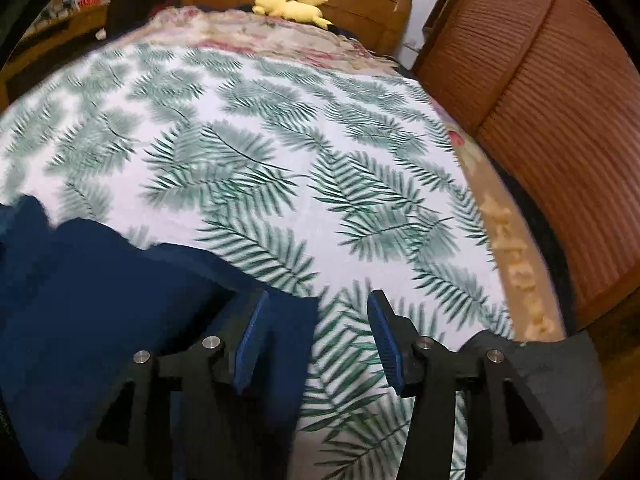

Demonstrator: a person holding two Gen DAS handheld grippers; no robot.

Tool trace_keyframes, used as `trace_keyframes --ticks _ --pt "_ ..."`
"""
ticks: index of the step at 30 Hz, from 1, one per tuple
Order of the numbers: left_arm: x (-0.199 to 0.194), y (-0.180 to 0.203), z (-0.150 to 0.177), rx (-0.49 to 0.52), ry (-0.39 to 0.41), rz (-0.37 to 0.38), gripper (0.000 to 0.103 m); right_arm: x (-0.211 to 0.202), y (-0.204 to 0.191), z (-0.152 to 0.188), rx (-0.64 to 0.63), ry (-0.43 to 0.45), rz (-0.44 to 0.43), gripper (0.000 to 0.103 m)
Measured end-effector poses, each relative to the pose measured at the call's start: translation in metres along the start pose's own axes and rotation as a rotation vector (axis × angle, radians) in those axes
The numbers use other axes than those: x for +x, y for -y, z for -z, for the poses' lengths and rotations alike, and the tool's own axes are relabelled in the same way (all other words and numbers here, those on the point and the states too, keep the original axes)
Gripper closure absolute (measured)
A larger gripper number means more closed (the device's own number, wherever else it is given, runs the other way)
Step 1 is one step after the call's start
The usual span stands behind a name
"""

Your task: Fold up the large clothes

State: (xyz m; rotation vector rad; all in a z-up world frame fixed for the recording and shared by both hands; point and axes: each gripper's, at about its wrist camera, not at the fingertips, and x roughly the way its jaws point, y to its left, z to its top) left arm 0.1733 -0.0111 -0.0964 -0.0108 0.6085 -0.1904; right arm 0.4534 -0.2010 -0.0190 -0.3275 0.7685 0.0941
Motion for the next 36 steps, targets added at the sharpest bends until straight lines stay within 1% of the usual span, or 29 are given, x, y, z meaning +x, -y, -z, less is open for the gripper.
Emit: trace_keyframes --ticks 2,5,8,13,19,22,25,27,30,33,36 --pt "0.002 0.002 0.0 0.005 -0.001 0.003 0.025 -0.004 0.004 0.005 0.008 0.004 -0.035 0.05" --pt "0.003 0.006 0.001 0.014 -0.005 0.005 0.025 -0.018 0.008 0.023 0.013 0.019 -0.095 0.05" --pt "0.004 0.009 0.001 0.023 -0.008 0.011 0.025 -0.039 0.008 0.045 -0.014 0.027 -0.15 0.05" --pt "0.004 0.014 0.002 0.036 -0.007 0.022 0.025 -0.078 0.001 0.08 -0.093 0.055 -0.191 0.05" --pt "0.005 0.022 0.002 0.049 -0.004 0.031 0.025 -0.131 -0.001 0.117 -0.097 0.119 -0.281 0.05" --pt "0.005 0.024 0.002 0.054 -0.001 0.035 0.025 -0.146 -0.004 0.138 -0.102 0.124 -0.315 0.05" --pt "0.005 0.026 0.003 0.055 -0.002 0.037 0.025 -0.154 -0.007 0.161 -0.108 0.111 -0.334 0.05" --pt "0.006 0.027 0.004 0.059 -0.006 0.037 0.025 -0.159 -0.01 0.175 -0.125 0.119 -0.316 0.05" --pt "0.006 0.028 0.005 0.069 -0.009 0.034 0.025 -0.162 -0.009 0.195 -0.094 0.091 -0.335 0.05" --pt "0.006 0.027 0.006 0.07 -0.015 0.035 0.025 -0.167 -0.002 0.21 -0.07 0.094 -0.311 0.05" --pt "0.005 0.026 0.006 0.069 -0.015 0.038 0.025 -0.165 0.002 0.219 -0.035 0.069 -0.31 0.05"
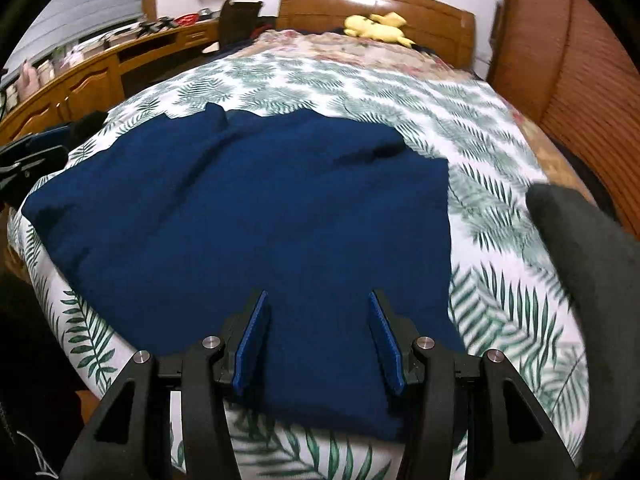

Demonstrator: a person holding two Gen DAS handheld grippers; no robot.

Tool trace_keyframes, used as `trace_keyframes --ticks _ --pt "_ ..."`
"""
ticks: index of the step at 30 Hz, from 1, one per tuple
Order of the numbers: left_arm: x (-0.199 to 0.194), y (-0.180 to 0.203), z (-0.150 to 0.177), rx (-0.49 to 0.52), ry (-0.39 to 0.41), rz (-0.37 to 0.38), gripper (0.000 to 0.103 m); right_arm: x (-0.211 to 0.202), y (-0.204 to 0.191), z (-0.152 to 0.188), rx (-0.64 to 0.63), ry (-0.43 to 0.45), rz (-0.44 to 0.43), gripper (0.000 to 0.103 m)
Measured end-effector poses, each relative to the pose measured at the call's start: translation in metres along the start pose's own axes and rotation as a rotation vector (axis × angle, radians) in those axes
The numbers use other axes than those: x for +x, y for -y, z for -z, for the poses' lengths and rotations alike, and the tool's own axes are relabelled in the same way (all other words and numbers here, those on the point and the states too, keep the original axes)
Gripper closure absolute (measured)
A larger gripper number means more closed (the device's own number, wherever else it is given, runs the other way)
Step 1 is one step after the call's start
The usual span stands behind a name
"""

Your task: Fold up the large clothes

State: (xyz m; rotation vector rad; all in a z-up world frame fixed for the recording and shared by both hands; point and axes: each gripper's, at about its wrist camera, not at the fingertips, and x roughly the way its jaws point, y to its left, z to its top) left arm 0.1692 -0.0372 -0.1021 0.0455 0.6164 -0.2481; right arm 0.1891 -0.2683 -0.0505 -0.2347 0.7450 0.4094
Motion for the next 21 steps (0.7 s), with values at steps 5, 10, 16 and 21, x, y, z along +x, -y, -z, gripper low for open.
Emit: trace_keyframes --ticks 5,10,16,21 --pt "-0.002 0.001 0.001 0.001 0.003 0.007 0.025 0.011 -0.005 0.011 0.012 -0.012 0.024 0.05" --pt "-0.001 0.005 0.006 0.017 -0.014 0.013 0.025 0.01 -0.014 0.006 0.021 -0.025 0.038 0.05" --pt "0.0 0.016 0.02 0.043 -0.051 0.044 0.025 -0.011 -0.013 0.005 0.059 -0.023 0.06 0.05" --pt "0.001 0.029 0.034 0.077 -0.087 0.063 0.025 -0.033 -0.003 0.013 0.088 -0.004 0.085 0.05"
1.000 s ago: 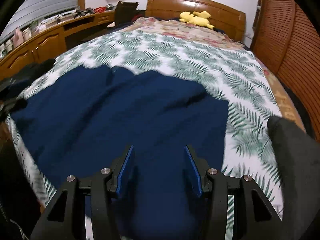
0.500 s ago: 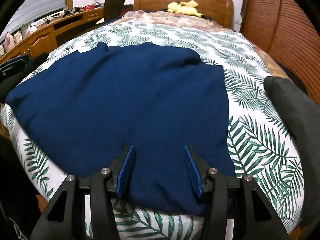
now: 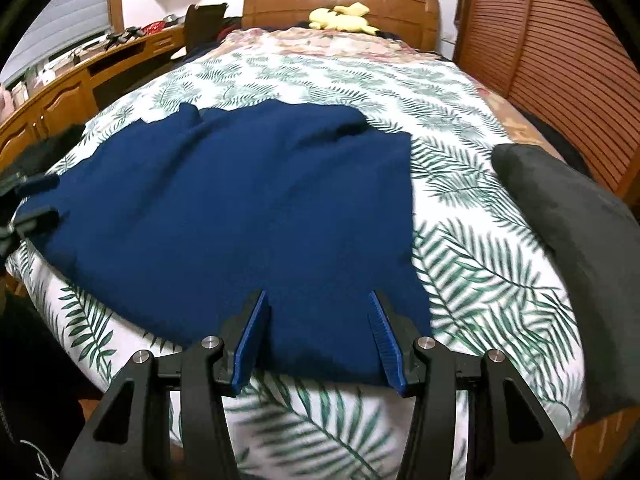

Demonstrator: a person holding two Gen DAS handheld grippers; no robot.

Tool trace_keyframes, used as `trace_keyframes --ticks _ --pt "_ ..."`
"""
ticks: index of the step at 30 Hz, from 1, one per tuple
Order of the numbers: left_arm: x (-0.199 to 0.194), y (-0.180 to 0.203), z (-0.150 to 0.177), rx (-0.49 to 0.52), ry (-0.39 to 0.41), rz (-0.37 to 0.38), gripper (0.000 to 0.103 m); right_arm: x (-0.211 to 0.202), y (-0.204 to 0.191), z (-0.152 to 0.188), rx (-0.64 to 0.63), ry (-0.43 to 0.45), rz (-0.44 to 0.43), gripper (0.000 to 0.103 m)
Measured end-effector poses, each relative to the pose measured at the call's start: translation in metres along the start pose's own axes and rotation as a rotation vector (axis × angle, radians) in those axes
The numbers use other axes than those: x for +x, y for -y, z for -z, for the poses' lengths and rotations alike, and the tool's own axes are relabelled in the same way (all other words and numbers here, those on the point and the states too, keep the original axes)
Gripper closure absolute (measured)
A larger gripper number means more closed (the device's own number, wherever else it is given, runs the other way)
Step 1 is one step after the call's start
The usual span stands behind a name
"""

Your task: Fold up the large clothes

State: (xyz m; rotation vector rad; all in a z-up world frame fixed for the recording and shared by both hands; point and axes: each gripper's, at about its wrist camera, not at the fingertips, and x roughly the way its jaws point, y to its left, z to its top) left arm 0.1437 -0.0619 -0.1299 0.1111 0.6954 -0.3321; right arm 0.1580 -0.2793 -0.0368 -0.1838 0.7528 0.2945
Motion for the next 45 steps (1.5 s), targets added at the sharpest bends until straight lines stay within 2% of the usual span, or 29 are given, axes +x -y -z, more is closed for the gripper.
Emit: trace_keyframes --ticks 7,10,12,16,21,25,29,36,38,39,41,42,43,45 --pt "0.005 0.013 0.01 0.018 -0.035 0.024 0.025 -0.018 0.014 0.012 0.041 0.005 0.055 0.05" --pt "0.008 0.017 0.013 0.027 -0.052 0.021 0.025 -0.014 0.02 0.017 0.069 -0.014 0.05 0.05" --pt "0.011 0.018 0.013 0.027 -0.06 0.017 0.025 -0.012 0.022 0.02 0.088 -0.023 0.037 0.049" --pt "0.019 0.016 0.014 0.013 -0.085 0.011 0.025 -0.005 0.026 0.022 0.12 -0.04 0.016 0.042" --pt "0.025 0.017 0.016 0.007 -0.103 0.013 0.025 0.002 0.041 0.02 0.217 -0.052 -0.091 0.041" --pt "0.026 0.015 0.017 -0.013 -0.109 0.025 0.025 0.008 0.042 0.016 0.236 -0.039 -0.164 0.041" --pt "0.028 0.013 0.018 -0.021 -0.116 0.032 0.025 0.018 0.034 0.015 0.187 -0.052 -0.151 0.041" --pt "0.03 0.014 0.017 -0.022 -0.12 0.028 0.025 0.027 0.039 0.013 0.207 -0.057 -0.177 0.042" --pt "0.03 0.014 0.017 -0.024 -0.121 0.029 0.025 0.026 0.037 0.013 0.201 -0.057 -0.18 0.044" --pt "0.03 0.014 0.016 -0.024 -0.122 0.029 0.025 0.026 0.037 0.013 0.2 -0.056 -0.189 0.048" --pt "0.03 0.013 0.016 -0.024 -0.121 0.03 0.025 0.023 0.036 0.014 0.201 -0.055 -0.215 0.06" --pt "0.03 0.013 0.016 -0.025 -0.122 0.03 0.025 0.023 0.036 0.014 0.202 -0.05 -0.238 0.073" --pt "0.03 0.013 0.016 -0.025 -0.121 0.03 0.025 0.022 0.036 0.013 0.205 -0.045 -0.249 0.079" --pt "0.029 0.012 0.016 -0.027 -0.118 0.034 0.025 0.017 0.035 0.01 0.199 -0.019 -0.242 0.083"
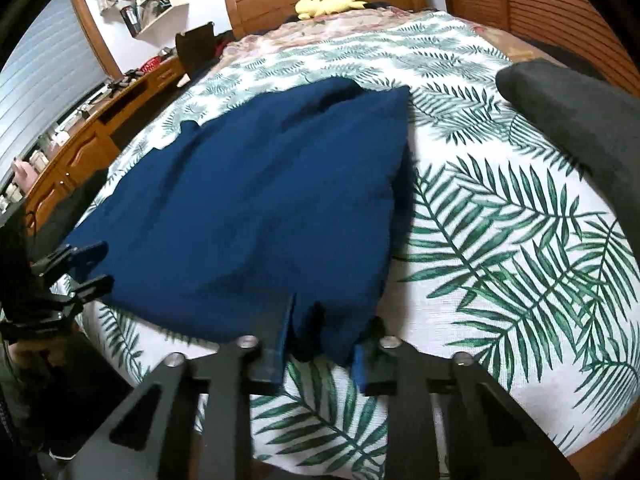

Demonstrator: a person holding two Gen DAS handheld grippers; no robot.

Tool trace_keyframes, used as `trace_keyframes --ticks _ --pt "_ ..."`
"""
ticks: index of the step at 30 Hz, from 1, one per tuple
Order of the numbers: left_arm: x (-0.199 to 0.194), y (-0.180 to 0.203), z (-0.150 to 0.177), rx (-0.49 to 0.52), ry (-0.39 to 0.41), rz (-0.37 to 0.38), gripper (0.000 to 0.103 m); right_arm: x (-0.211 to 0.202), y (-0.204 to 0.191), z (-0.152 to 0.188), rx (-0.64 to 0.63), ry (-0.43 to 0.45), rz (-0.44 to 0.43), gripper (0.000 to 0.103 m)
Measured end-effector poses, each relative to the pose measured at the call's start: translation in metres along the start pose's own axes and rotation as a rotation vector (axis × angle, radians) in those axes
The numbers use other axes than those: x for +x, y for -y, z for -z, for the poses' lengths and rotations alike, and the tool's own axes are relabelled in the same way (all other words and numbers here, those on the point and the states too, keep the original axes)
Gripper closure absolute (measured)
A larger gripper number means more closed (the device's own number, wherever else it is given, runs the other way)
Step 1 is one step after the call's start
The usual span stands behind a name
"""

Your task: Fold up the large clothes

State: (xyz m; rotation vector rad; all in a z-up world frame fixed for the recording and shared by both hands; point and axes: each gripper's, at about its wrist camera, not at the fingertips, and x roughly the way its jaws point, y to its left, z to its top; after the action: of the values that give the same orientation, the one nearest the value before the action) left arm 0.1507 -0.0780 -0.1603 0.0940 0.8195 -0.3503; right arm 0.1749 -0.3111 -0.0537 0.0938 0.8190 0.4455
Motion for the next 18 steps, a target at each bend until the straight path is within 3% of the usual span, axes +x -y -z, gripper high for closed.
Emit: trace_keyframes --ticks 6,18 --pt "-0.014 -0.006 -0.004 -0.009 0.04 0.011 0.025 -0.026 -0.02 -0.024 -0.022 0.14 -0.028 0.086" --pt "-0.074 -0.045 -0.002 -0.086 0.187 0.047 0.025 -0.029 -0.091 -0.072 -0.191 0.222 -0.059 0.087"
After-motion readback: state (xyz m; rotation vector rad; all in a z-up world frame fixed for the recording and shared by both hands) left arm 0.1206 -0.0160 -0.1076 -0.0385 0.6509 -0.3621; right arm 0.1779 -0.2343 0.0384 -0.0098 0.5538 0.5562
